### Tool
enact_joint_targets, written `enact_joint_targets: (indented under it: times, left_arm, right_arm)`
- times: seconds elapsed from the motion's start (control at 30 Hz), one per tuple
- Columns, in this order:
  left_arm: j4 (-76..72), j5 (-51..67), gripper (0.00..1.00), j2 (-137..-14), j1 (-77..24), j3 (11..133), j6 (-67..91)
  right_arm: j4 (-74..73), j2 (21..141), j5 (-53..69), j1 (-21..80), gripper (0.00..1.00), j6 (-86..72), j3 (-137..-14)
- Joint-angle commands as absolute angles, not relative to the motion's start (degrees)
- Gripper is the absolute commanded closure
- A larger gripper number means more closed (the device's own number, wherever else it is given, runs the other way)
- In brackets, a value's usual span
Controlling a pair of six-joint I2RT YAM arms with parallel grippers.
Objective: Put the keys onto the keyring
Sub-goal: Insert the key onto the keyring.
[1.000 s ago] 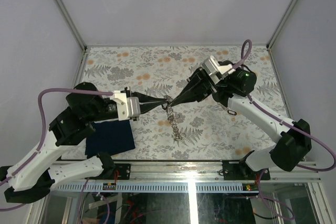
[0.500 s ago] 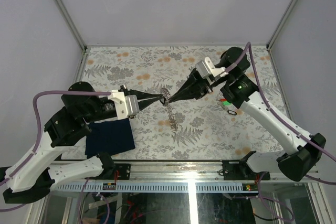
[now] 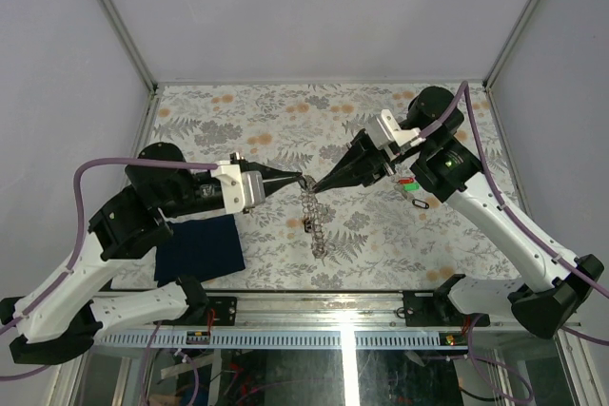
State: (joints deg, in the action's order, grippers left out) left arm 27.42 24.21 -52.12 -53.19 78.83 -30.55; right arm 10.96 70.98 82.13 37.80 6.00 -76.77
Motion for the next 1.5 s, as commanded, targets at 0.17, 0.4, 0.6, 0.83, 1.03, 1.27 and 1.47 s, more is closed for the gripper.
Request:
enact_joint_targets:
  times: [0.17, 0.4, 0.6, 0.83, 1.03, 1.27, 1.47]
  left_arm:
    - [29.24, 29.2, 1.0, -52.79, -52.95, 81.88, -32.18]
    - [30.75, 30.8, 1.0, -53.54, -52.92, 82.71, -32.18]
    - [31.5, 31.99, 1.0, -53.96, -52.92, 83.19, -33.61]
    - [31.85, 32.94, 1.0, -54.0, -52.92, 83.63, -33.83]
    - [32.25, 33.33, 1.0, -53.96, -52.91, 83.68, -33.93]
    - [33.25, 33.63, 1.0, -54.28, -52.94, 83.97, -34.19]
    - [33.65, 33.29, 1.0, -54.16, -52.97, 83.99, -34.34]
  right_arm:
    - [12.71, 69.65, 81.32, 37.62, 1.0, 4.51, -79.7]
    - [15.55, 69.42, 81.33, 37.62, 1.0, 2.0, -79.46]
    - [17.23, 69.41, 81.28, 37.62, 1.0, 0.15, -78.91]
    - [16.97, 69.67, 80.9, 37.62, 1.0, 0.0, -78.62]
    - [16.53, 69.87, 79.72, 37.62, 1.0, -0.09, -78.57]
    - [16.23, 69.79, 77.81, 37.62, 1.0, -0.41, -78.75]
    - [15.95, 69.49, 76.22, 37.62, 1.0, -0.43, -78.75]
